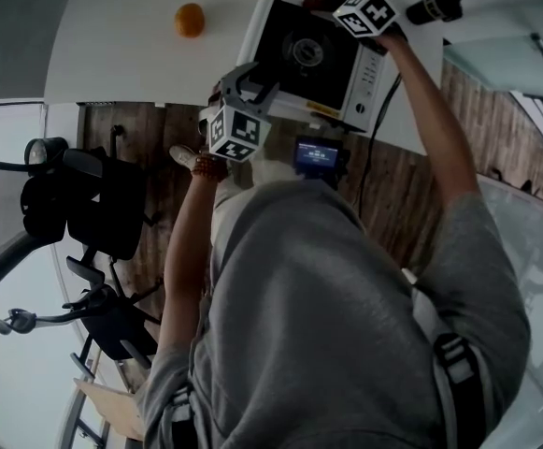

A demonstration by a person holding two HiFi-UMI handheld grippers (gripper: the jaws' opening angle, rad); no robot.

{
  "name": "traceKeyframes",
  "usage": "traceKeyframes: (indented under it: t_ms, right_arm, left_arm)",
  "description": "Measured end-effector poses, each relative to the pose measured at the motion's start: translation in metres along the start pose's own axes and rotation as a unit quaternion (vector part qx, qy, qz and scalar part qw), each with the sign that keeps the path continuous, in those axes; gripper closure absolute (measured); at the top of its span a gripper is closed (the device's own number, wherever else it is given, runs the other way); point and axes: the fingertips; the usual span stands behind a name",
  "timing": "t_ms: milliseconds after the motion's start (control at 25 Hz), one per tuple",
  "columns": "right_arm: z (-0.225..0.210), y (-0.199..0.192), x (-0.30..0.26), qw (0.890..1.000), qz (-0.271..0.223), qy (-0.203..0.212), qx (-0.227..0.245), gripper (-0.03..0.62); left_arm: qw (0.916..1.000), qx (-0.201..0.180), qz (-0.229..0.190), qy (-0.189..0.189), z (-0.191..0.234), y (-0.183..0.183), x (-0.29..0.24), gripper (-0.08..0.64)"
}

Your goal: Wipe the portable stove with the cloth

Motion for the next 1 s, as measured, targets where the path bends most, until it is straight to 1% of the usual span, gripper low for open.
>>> traceKeyframes:
  t_ms: [80, 160, 280, 360, 560, 640, 720, 800, 880, 1000]
  right_arm:
    - [0.001, 0.002, -0.002, 1.000, 0.006, 0.002, 0.007, 0.480]
    - [0.000, 0.004, -0.003, 1.000, 0.004, -0.006, 0.006, 0.480]
    - [-0.001, 0.007, -0.003, 0.999, -0.016, -0.028, -0.007, 0.479]
    - [-0.002, 0.008, -0.003, 0.998, -0.025, -0.049, -0.007, 0.477]
    - [0.002, 0.013, -0.001, 0.994, -0.020, -0.098, 0.046, 0.476]
    - [0.001, 0.018, 0.004, 0.992, -0.026, -0.114, 0.056, 0.476]
    - [-0.001, 0.027, 0.013, 0.988, -0.041, -0.133, 0.059, 0.476]
    - [-0.001, 0.036, 0.021, 0.986, -0.054, -0.145, 0.061, 0.477]
    - [-0.001, 0.038, 0.024, 0.986, -0.057, -0.144, 0.059, 0.479]
    - [-0.002, 0.025, 0.011, 0.990, -0.048, -0.125, 0.043, 0.479]
  left_arm:
    - [1.0000, -0.003, -0.001, 0.001, 0.000, 0.000, 0.001, 0.347]
    - [1.0000, -0.004, -0.001, 0.002, 0.000, 0.000, 0.001, 0.347]
    - [1.0000, -0.004, 0.001, 0.000, 0.000, -0.001, 0.001, 0.347]
    - [1.0000, -0.005, 0.001, -0.001, 0.000, 0.000, 0.001, 0.347]
    - [1.0000, -0.005, 0.002, 0.001, 0.001, -0.001, 0.000, 0.347]
    - [0.9999, -0.004, 0.004, -0.009, 0.000, -0.002, 0.000, 0.347]
    - [0.9993, 0.015, 0.006, -0.035, -0.003, -0.002, 0.002, 0.346]
    - [0.9971, 0.052, -0.002, -0.056, -0.001, 0.003, 0.006, 0.341]
    - [0.9956, 0.076, -0.005, -0.055, 0.005, 0.003, 0.010, 0.337]
    - [0.9962, 0.077, 0.008, -0.040, 0.010, -0.009, 0.011, 0.337]
Point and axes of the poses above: the fingertips, and each gripper's own axes: x backward along the fingers, z to its left, y out of its top, and after that the axes turned 14 degrees about x, right-handed
